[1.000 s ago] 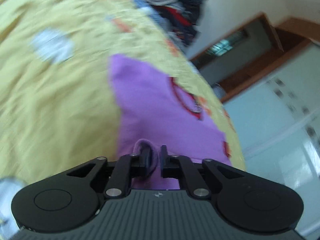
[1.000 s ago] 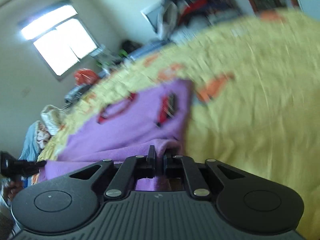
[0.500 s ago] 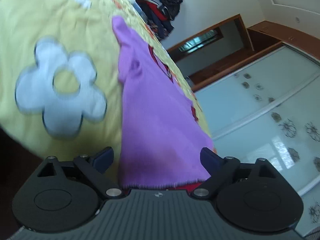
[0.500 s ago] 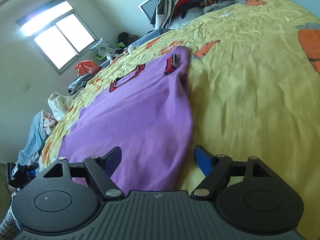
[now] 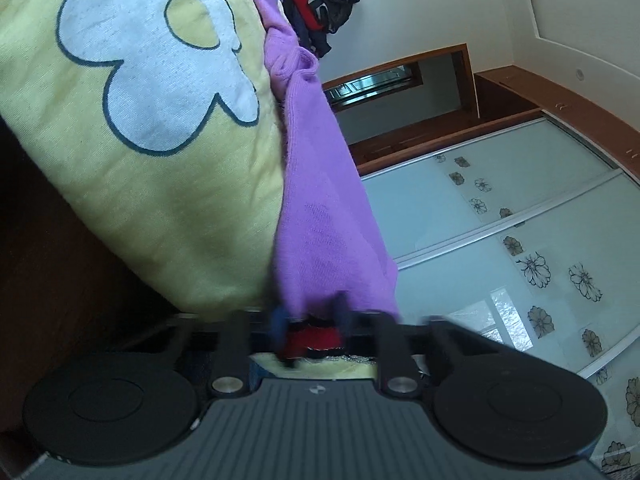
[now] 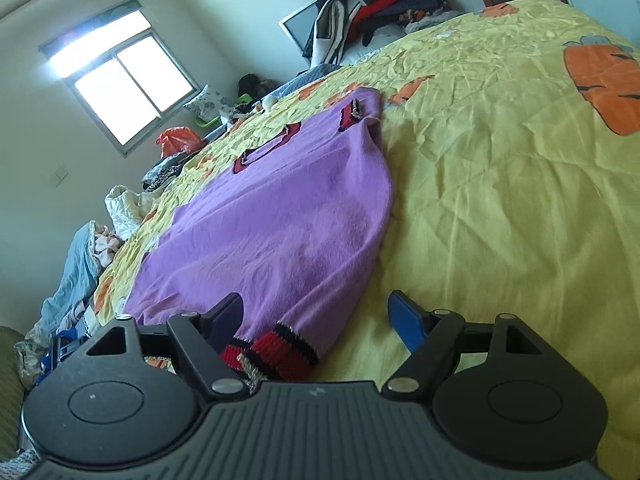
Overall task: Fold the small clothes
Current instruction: 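Lift the held hem with both tools and carry it toward the collar, then lower the hem over the collar with both tools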
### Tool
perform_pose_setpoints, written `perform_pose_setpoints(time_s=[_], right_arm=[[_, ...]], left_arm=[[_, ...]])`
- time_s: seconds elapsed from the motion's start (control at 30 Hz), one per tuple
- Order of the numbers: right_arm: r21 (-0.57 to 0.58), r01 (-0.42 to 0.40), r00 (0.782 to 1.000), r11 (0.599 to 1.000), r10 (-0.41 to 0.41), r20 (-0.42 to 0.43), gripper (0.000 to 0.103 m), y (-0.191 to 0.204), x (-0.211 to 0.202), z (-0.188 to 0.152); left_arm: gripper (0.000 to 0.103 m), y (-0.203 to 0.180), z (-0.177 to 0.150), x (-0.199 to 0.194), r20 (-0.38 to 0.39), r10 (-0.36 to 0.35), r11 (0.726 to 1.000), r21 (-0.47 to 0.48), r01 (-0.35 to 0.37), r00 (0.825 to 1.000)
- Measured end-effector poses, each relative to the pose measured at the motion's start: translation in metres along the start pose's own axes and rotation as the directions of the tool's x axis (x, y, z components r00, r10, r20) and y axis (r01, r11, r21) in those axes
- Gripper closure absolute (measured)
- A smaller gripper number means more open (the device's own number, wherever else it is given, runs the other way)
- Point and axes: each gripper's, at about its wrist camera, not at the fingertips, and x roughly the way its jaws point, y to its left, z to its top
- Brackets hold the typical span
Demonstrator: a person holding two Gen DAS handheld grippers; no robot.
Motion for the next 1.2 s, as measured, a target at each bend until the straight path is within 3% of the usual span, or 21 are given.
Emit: perform_pose_setpoints(time_s=[0.33,0.47,0.53,0.6,0.63,0.67,0.7,0.8,0.93,1.03,1.1,1.13,1.17,1.2], right_arm=[[0.106,0.027,0.999,0.994,-0.031,0.034,0.023,0.004,-0.018,-0.013],[-0.034,0.208,0.977,0.978,-0.206,0.056,0.023,0.043,-0.007,-0.021],[-0.159,0.255,0.966,0.954,-0.244,0.086,0.023,0.067,0.005,-0.028],[-0.276,0.308,0.951,0.91,-0.293,0.098,0.025,0.087,0.022,-0.036],[-0.326,0.361,0.933,0.874,-0.343,0.114,0.028,0.094,0.029,-0.039],[-0.361,0.408,0.912,0.839,-0.393,0.118,0.068,0.096,0.034,-0.04],[-0.342,0.42,0.906,0.841,-0.409,0.106,0.098,0.091,0.033,-0.04],[-0.188,0.373,0.928,0.909,-0.361,0.095,0.098,0.063,0.006,-0.037],[0.007,0.269,0.962,0.963,-0.269,0.048,0.095,0.03,-0.008,-0.033],[0.051,0.231,0.97,0.972,-0.233,0.062,0.086,0.022,-0.004,-0.027],[0.044,0.187,0.981,0.981,-0.189,0.051,0.086,0.02,0.002,-0.026],[0.042,0.173,0.984,0.984,-0.175,0.046,0.087,0.02,0.003,-0.026],[0.047,0.153,0.987,0.987,-0.154,0.037,0.099,0.019,0.003,-0.027],[0.054,0.135,0.99,0.989,-0.137,0.04,0.099,0.02,0.003,-0.029]], left_arm=[[0.097,-0.02,-0.005,-0.009,0.005,-0.003,0.999,0.046,0.003,1.0],[0.097,-0.027,-0.004,-0.006,-0.003,0.03,0.998,0.064,-0.03,1.0],[0.097,-0.028,-0.004,-0.003,-0.01,0.038,0.997,0.061,-0.037,0.999],[0.097,-0.03,-0.003,0.001,-0.018,0.045,0.997,0.066,-0.044,0.999],[0.097,-0.03,-0.001,0.003,-0.025,0.053,0.997,0.065,-0.051,0.998],[0.097,-0.03,0.001,0.005,-0.032,0.061,0.996,0.062,-0.059,0.998],[0.097,-0.031,0.001,0.007,-0.037,0.067,0.996,0.06,-0.065,0.997],[0.097,-0.031,0.003,0.011,-0.047,0.07,0.996,0.063,-0.067,0.996],[0.096,-0.027,0.004,0.017,-0.061,0.069,0.996,0.052,-0.066,0.996],[0.095,-0.024,0.003,0.021,-0.057,0.075,0.997,0.037,-0.073,0.996],[0.096,-0.023,0.001,0.019,-0.043,0.068,0.997,0.032,-0.066,0.997],[0.097,-0.023,0.0,0.018,-0.036,0.071,0.997,0.033,-0.069,0.997],[0.098,-0.024,-0.002,0.016,-0.026,0.064,0.998,0.032,-0.063,0.998],[0.098,-0.026,-0.003,0.013,-0.011,0.053,0.998,0.035,-0.053,0.999]])
